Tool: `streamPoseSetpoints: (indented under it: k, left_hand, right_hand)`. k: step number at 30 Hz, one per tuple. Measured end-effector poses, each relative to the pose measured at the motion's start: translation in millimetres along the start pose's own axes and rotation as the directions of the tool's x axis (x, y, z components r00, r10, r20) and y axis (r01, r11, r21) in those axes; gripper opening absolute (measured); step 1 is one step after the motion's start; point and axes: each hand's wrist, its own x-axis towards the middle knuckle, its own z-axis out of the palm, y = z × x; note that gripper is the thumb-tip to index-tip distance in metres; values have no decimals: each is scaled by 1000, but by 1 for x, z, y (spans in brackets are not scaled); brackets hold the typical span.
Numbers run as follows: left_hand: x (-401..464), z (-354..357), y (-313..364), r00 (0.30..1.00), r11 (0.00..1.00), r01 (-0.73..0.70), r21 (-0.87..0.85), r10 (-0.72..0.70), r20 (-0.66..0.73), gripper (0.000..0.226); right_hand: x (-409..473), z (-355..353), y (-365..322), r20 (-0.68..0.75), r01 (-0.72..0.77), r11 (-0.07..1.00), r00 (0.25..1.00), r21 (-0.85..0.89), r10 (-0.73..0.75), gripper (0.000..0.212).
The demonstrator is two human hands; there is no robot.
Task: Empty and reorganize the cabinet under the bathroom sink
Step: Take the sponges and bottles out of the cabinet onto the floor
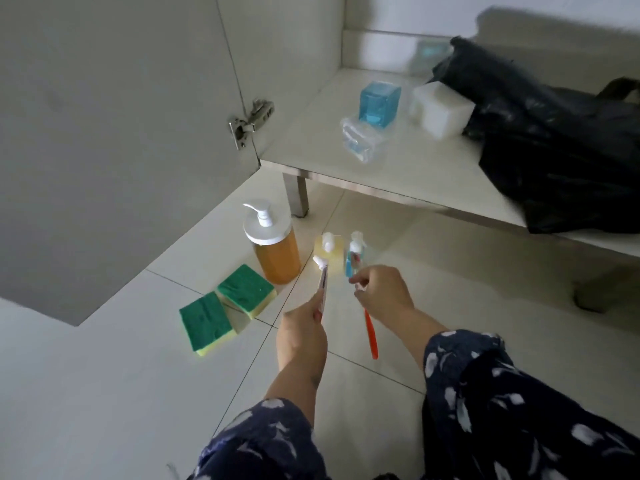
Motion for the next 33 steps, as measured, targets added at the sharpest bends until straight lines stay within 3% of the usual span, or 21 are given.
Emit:
streamPoseSetpoints:
  k: [7,13,17,21,25,33]
  left_hand:
    - [16,21,-69,990,987,141,72,-141,-4,57]
    - [41,24,-77,978,981,187,57,-191,79,57]
    - [46,25,-79,978,986,155,65,-163,130,43]
    - [49,13,-66,987,991,91,94,-102,123,30]
    - [50,-9,-38,993,984,55,169,-72,93,40]
    - [20,-47,75,961,940,-274,205,257,104,30]
  right_hand:
    - [27,83,4,234,77,987,971,-138,-43,32]
    - [45,118,7,261,25,980,965,-196,27,34]
    - [43,120,9,258,18,984,966,-177,29,34]
    - [43,93,5,344,73,975,939,-209,4,39]
    - [34,32,-4,379,106,972,925,-207,-21,46]
    - [-13,-120,-33,341,204,880,939,-429,-52,47]
